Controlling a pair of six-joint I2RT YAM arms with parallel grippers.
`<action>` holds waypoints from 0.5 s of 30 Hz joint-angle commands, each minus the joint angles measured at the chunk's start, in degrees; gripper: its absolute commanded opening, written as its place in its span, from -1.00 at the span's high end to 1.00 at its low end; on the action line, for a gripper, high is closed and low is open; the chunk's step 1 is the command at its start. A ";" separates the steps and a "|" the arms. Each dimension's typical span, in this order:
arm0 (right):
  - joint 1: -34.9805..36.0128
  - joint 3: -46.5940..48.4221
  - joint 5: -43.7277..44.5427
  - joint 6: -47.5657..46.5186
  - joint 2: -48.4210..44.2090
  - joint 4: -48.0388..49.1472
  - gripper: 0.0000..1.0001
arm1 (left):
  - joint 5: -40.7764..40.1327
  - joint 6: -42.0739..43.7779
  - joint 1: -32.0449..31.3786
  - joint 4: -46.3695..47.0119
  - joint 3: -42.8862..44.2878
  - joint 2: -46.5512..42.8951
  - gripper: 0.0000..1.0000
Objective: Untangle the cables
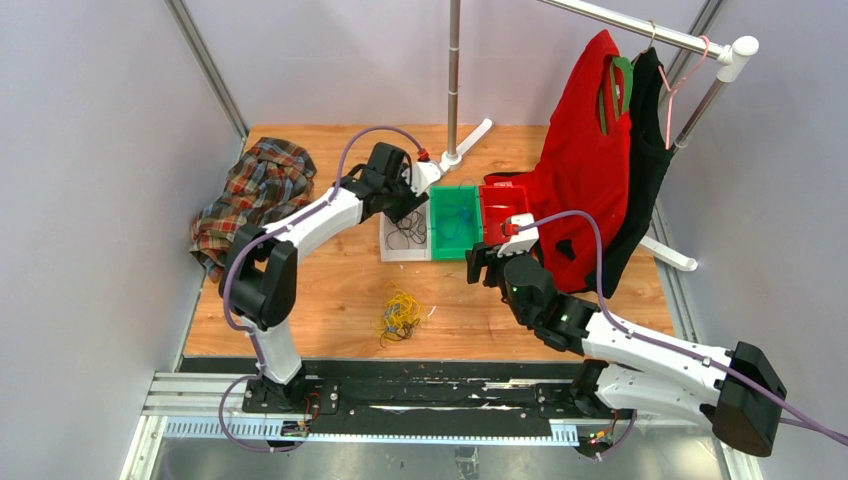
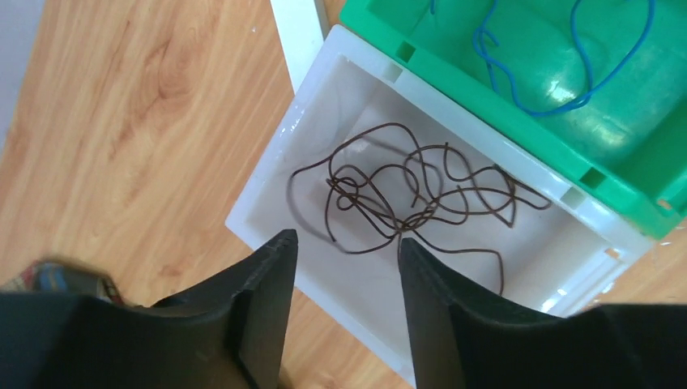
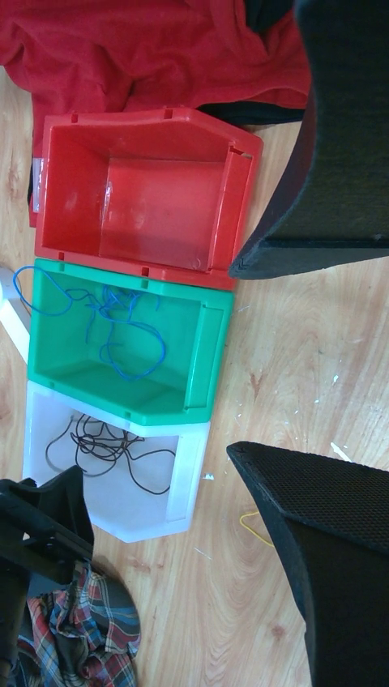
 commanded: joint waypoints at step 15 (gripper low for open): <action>-0.71 1.68 -2.44 -0.34 -0.72 -1.83 -0.45 | 32.34 13.15 -0.32 -35.06 -2.81 -18.81 -0.57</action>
